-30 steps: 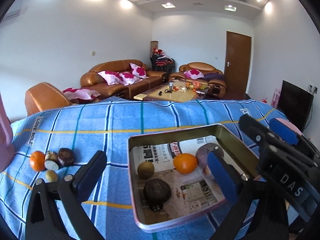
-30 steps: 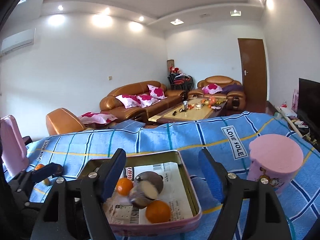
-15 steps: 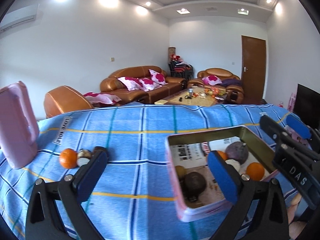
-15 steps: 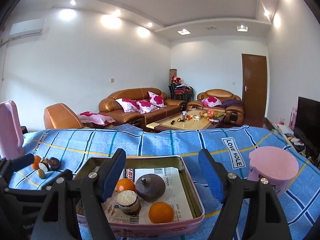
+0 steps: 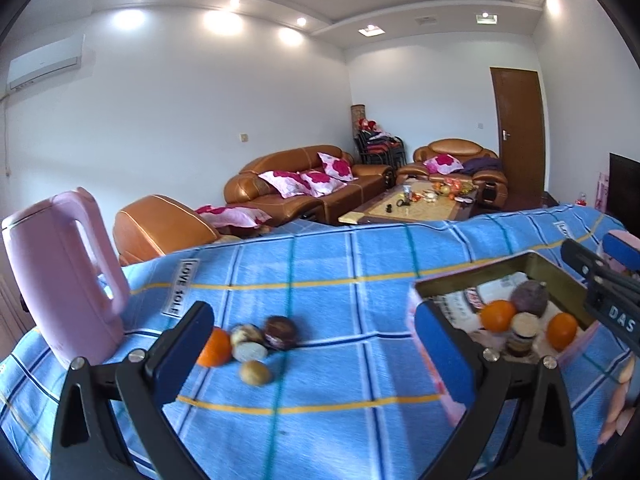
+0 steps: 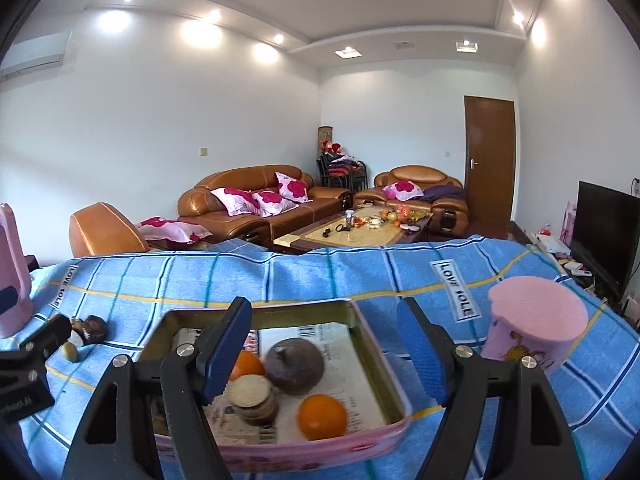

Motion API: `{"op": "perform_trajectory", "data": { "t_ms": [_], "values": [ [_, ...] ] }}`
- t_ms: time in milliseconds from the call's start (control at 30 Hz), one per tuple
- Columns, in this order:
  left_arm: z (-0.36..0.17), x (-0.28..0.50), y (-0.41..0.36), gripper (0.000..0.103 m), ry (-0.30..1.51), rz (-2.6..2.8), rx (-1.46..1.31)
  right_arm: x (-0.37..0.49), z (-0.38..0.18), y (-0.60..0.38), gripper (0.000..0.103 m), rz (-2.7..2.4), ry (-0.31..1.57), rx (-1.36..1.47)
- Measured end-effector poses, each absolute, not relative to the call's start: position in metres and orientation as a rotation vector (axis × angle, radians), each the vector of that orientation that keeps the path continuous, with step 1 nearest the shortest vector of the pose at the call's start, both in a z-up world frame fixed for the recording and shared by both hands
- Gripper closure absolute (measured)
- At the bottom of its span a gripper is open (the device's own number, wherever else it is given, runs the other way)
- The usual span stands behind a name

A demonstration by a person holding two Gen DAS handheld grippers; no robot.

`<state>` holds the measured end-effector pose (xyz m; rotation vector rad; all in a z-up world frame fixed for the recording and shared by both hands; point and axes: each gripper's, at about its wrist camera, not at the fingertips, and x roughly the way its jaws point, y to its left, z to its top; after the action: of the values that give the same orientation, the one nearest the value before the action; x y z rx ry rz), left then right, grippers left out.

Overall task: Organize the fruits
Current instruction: 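Move both open tools back toward the remaining fruit cluster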

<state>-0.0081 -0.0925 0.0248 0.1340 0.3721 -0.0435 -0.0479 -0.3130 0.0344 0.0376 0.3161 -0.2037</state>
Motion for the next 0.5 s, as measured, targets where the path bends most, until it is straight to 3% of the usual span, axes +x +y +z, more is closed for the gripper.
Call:
{"op": "perform_trajectory", "data": {
  "t_ms": [500],
  "values": [
    [0.012, 0.022, -0.016, 0.001, 0.402, 0.038, 0.117, -0.015, 0.037, -0.217, 0.027, -0.050, 0.366, 0.102]
  ]
}}
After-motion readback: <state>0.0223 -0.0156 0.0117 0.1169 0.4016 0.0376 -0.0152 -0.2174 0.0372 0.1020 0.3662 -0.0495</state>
